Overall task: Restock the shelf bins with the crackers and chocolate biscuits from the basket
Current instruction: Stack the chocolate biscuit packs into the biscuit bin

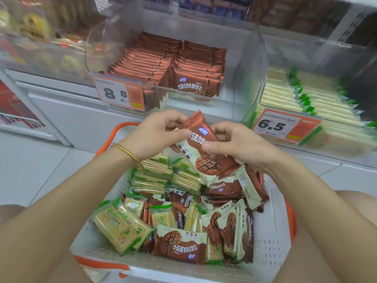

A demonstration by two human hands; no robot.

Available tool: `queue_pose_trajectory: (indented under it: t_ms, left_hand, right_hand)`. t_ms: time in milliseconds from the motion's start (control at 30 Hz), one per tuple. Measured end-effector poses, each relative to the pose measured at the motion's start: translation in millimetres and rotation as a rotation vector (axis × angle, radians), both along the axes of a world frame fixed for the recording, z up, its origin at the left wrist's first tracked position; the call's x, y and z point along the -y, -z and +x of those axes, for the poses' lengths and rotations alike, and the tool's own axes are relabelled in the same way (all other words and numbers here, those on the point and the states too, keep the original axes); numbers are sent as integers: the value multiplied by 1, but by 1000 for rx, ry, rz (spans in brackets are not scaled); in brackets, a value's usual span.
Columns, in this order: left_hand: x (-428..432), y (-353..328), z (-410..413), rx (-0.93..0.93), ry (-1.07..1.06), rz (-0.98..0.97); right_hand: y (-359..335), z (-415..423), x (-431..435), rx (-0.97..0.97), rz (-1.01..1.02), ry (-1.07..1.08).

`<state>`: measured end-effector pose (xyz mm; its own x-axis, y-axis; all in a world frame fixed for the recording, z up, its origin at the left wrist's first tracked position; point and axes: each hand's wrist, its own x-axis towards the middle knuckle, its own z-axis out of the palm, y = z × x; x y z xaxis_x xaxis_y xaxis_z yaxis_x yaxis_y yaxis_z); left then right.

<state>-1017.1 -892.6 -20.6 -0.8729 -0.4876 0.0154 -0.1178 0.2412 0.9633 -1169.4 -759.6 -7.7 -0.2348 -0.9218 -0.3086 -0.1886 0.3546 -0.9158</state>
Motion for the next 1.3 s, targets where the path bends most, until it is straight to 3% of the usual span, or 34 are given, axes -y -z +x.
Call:
queue_pose_trajectory:
  t_ms: [100, 167, 267, 333, 467, 567, 700, 933, 1300]
  left_hand:
    - [15, -17, 0, -155, -143, 3]
    - [25, -26, 0, -267, -275, -121]
    - [51, -28, 4, -127, -377, -794]
    - [68, -19, 8, 43, -342, -1045]
    - [74, 0, 12, 202, -273, -1144]
    - [65, -2, 12, 147, -326, -1188]
    - [51, -2, 10, 24, -379, -1266]
    - [47, 4, 10, 63, -332, -1257]
    - [41, 6, 13, -7, -317, -1278]
  right_hand:
    - [-34, 0, 16, -96, -29, 21]
    - [-61, -4, 33, -178, -123, 102]
    - [-96, -15, 68, -495, -271, 213]
    - [-109, -24, 93, -752, -270, 205]
    - [-93, -37, 130, -1135, -47, 37]
    - [-60, -40, 141, -1247, 117, -34]
    - [-40, -38, 150, -1401, 111, -3]
    - [-38, -40, 153, -1452, 215, -2]
    - [-36, -39, 148, -1440, 132, 38]
